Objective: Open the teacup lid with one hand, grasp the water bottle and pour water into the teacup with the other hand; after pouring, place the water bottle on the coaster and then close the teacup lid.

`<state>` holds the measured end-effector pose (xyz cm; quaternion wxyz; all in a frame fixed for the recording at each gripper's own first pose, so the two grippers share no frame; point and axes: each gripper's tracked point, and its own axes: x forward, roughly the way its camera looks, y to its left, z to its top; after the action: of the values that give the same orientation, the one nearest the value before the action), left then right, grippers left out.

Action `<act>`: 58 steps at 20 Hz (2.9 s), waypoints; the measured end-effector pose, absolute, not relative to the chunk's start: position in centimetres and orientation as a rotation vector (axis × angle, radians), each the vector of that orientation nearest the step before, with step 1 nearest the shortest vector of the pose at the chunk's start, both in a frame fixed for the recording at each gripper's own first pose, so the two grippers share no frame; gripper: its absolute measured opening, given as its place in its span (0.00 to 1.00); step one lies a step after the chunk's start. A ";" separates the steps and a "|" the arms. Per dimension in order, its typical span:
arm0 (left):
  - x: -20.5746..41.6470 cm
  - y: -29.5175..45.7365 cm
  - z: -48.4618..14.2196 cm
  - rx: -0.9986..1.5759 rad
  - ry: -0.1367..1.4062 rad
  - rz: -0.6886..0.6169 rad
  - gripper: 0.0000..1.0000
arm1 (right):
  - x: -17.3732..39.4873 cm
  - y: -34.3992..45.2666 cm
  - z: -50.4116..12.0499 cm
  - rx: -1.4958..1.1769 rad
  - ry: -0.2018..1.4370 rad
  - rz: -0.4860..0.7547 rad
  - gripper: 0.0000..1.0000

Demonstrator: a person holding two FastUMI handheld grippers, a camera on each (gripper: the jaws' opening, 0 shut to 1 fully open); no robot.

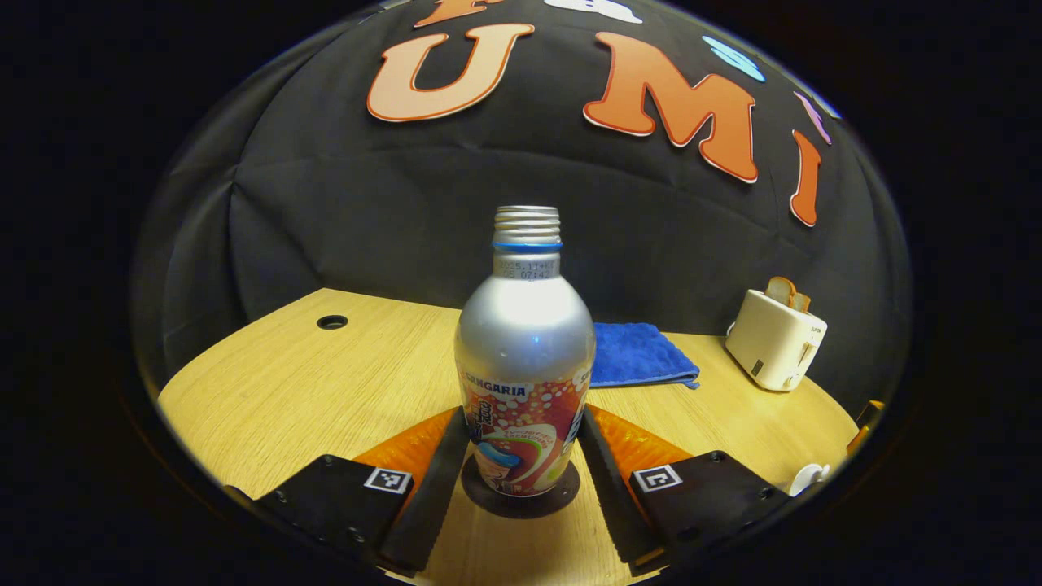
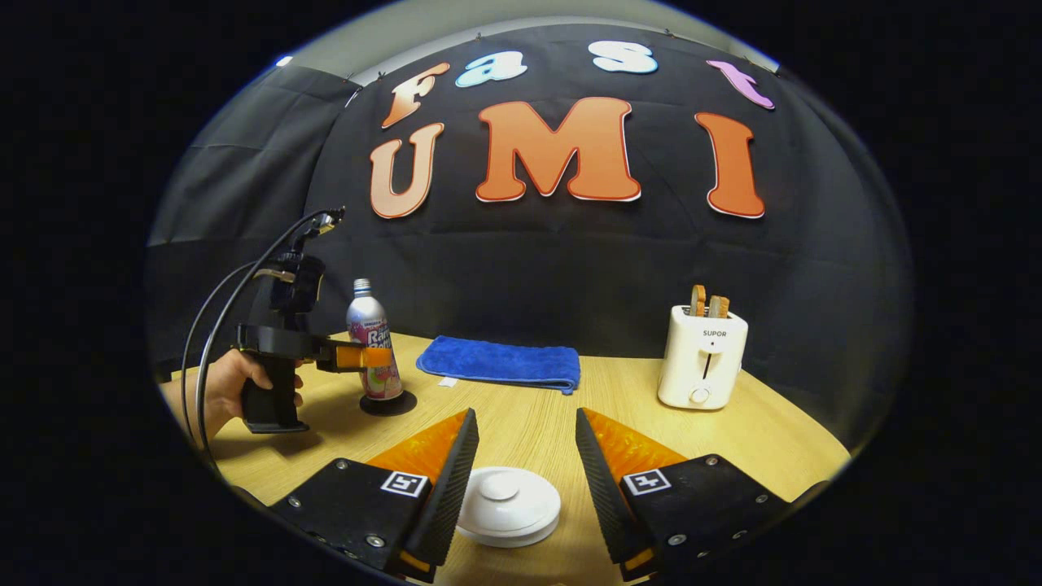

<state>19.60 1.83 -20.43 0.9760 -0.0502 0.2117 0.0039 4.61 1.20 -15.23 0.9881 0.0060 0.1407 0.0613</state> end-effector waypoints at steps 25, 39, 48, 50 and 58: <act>10.6 2.1 -11.0 -0.052 0.220 -0.009 0.98 | 3.6 2.8 -8.8 -0.035 0.137 0.094 0.82; 3.4 4.6 -2.4 0.030 -0.038 0.102 0.97 | 2.3 2.5 -4.4 -0.023 0.027 0.037 0.90; 4.2 1.8 -2.5 -0.006 -0.048 0.071 0.97 | 2.6 1.6 -6.0 -0.008 0.060 0.023 0.91; 4.3 1.4 -3.2 -0.005 -0.027 0.063 0.97 | 2.7 1.3 -5.8 -0.004 0.057 0.017 0.91; 5.0 0.4 -3.2 0.034 -0.011 0.073 0.97 | 2.9 1.2 -5.9 -0.004 0.076 0.023 0.91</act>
<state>4.97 0.42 -3.21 0.9992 0.0172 -0.0053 0.0366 2.89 1.21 -5.88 0.9992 -0.0019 0.0382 0.0115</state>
